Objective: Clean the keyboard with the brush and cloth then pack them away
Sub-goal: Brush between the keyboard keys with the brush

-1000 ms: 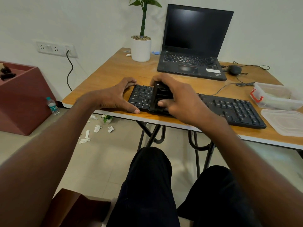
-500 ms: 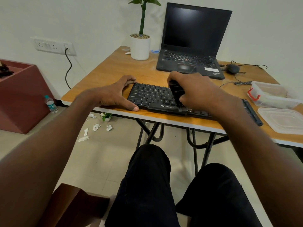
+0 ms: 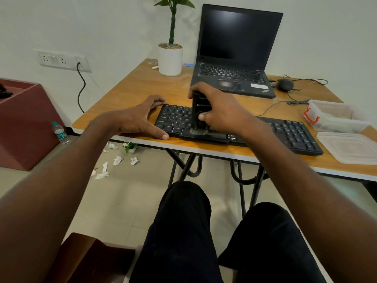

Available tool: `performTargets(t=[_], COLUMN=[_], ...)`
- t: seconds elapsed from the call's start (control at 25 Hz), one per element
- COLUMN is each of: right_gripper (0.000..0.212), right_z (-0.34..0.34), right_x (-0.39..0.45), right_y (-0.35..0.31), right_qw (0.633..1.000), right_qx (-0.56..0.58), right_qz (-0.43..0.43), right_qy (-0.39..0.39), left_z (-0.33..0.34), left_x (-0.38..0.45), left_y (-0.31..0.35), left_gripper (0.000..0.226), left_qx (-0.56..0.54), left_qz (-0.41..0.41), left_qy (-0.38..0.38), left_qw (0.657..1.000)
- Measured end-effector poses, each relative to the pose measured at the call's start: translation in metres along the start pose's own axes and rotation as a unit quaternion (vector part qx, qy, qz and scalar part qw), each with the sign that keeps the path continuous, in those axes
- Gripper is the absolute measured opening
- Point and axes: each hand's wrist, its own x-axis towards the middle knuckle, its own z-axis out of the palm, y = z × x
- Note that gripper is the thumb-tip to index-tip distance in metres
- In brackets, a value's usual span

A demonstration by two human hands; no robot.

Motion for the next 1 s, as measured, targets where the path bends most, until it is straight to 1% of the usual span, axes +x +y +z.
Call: performTargets(t=[0.04, 0.12, 0.16, 0.2, 0.24, 0.32, 0.4, 0.48, 0.56, 0.6, 0.64, 0.68, 0.76, 0.8, 0.84, 0.92, 1.0], right_gripper=[0.053, 0.055, 0.058, 0.059, 0.060, 0.057, 0.055, 0.057, 0.062, 0.064, 0.066, 0.065, 0.062, 0.061, 0.061, 0.063, 0.065], right_z=[-0.003, -0.019, -0.026, -0.031, -0.031, -0.021, -0.013, -0.020, -0.037, -0.044, -0.047, -0.045, -0.036, -0.032, -0.032, -0.039, -0.045], right_x=[-0.002, -0.007, -0.010, -0.014, -0.018, -0.026, -0.034, -0.034, -0.032, -0.030, -0.031, -0.032, -0.036, -0.036, -0.034, -0.030, -0.035], right_y=[0.004, 0.016, 0.021, 0.025, 0.025, 0.020, 0.016, 0.022, 0.031, 0.035, 0.038, 0.041, 0.043, 0.043, 0.045, 0.049, 0.053], right_qw=[1.000, 0.992, 0.985, 0.982, 0.984, 0.997, 1.000, 1.000, 0.993, 0.987, 0.983, 0.985, 0.997, 0.999, 0.999, 0.998, 0.996], right_qx=[-0.023, -0.095, -0.129, -0.147, -0.142, -0.064, -0.001, -0.023, -0.095, -0.135, -0.162, -0.158, -0.071, -0.035, -0.025, -0.055, -0.085], right_qz=[0.014, 0.078, 0.107, 0.118, 0.106, 0.044, 0.006, 0.016, 0.066, 0.085, 0.086, 0.067, 0.009, -0.008, -0.013, -0.006, -0.016], right_qy=[-0.010, -0.030, -0.031, -0.021, -0.004, 0.024, 0.019, -0.003, -0.036, -0.036, -0.022, -0.001, 0.011, -0.001, -0.016, -0.039, -0.028], left_z=[0.000, 0.000, -0.001, -0.002, -0.002, 0.001, 0.009, 0.019, 0.028, 0.029, 0.030, 0.029, 0.028, 0.030, 0.033, 0.047, 0.063], left_x=[0.000, 0.000, 0.000, -0.001, -0.001, 0.000, 0.005, 0.012, 0.015, 0.016, 0.016, 0.016, 0.015, 0.015, 0.016, 0.021, 0.023], left_y=[0.000, -0.001, -0.001, 0.000, 0.004, 0.017, 0.034, 0.048, 0.053, 0.053, 0.053, 0.053, 0.058, 0.062, 0.068, 0.078, 0.082], left_gripper=[0.141, 0.142, 0.143, 0.145, 0.147, 0.148, 0.144, 0.144, 0.146, 0.146, 0.146, 0.147, 0.148, 0.146, 0.140, 0.123, 0.110], left_qx=[0.001, 0.006, 0.010, 0.014, 0.018, 0.030, 0.060, 0.131, 0.221, 0.239, 0.243, 0.245, 0.260, 0.261, 0.250, 0.215, 0.201], left_qz=[0.000, -0.002, -0.005, -0.010, -0.016, -0.018, 0.002, 0.014, 0.013, 0.012, 0.011, 0.011, 0.013, 0.013, 0.020, 0.060, 0.123], left_qy=[0.001, 0.000, -0.002, -0.006, -0.011, -0.012, 0.000, -0.010, -0.026, -0.027, -0.027, -0.029, -0.034, -0.032, -0.024, 0.012, 0.039], left_qw=[1.000, 1.000, 1.000, 1.000, 1.000, 0.999, 0.998, 0.991, 0.975, 0.970, 0.970, 0.969, 0.965, 0.965, 0.968, 0.975, 0.971])
